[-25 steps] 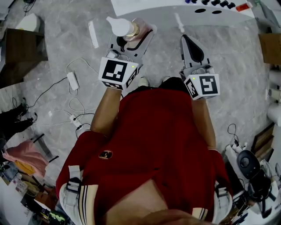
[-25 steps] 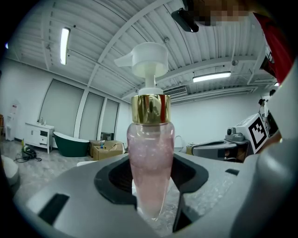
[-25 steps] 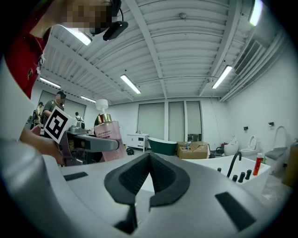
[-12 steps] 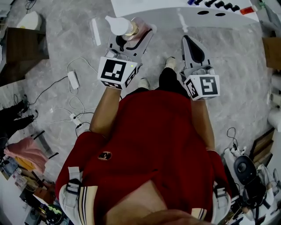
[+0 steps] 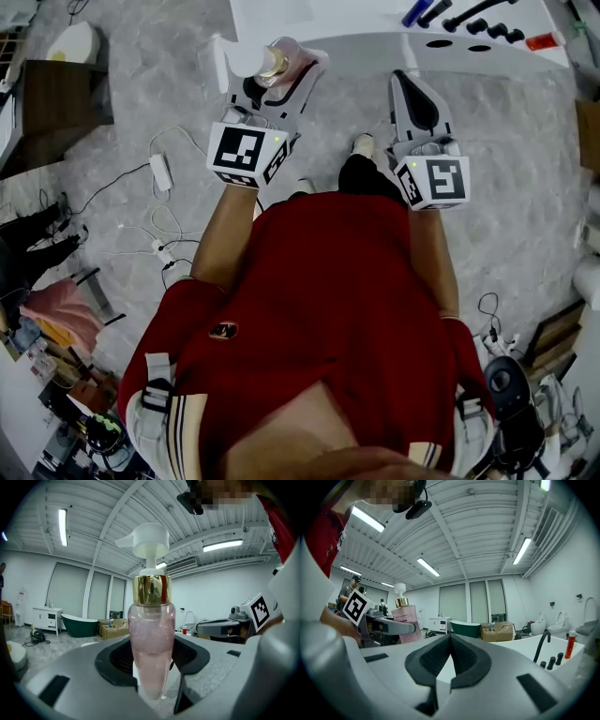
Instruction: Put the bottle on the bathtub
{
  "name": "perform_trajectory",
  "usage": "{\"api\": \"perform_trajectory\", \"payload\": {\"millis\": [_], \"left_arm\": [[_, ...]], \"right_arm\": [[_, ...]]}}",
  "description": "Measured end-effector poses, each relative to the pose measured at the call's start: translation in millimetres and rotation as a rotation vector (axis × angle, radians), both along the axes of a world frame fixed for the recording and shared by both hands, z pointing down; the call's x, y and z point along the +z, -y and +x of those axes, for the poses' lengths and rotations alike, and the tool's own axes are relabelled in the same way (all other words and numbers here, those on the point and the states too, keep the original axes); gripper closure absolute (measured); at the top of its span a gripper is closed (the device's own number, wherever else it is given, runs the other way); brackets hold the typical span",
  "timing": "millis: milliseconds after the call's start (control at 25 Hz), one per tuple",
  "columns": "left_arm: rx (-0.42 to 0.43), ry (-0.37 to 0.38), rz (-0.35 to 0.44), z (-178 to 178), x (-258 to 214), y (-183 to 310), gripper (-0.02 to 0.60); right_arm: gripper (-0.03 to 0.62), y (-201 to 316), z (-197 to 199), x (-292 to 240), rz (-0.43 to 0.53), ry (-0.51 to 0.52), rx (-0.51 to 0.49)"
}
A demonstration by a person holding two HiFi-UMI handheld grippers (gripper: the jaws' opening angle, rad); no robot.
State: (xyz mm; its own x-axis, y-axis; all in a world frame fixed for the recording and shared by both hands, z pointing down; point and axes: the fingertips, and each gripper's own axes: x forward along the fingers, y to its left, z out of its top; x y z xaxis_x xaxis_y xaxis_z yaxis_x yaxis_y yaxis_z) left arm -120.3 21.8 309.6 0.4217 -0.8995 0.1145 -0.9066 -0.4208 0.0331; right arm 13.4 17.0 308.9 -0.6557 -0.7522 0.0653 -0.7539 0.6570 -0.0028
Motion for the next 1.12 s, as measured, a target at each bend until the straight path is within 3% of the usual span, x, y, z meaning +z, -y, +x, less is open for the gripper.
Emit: {"api": "perform_trajectory", "payload": {"millis": [520,1120], "left_arm": [[-0.144,0.041,-0.046,30.3,21.4,100.6,0.357],[-0.229,0.051,-0.114,46.6,58.6,163.6,0.357]], "right_arm": [[0.594,109.5,48.1,14.0,-0.047,0.026,-0.101],[0.594,160.2,76.6,23.1,-0.077,0.017,-0.144]]}}
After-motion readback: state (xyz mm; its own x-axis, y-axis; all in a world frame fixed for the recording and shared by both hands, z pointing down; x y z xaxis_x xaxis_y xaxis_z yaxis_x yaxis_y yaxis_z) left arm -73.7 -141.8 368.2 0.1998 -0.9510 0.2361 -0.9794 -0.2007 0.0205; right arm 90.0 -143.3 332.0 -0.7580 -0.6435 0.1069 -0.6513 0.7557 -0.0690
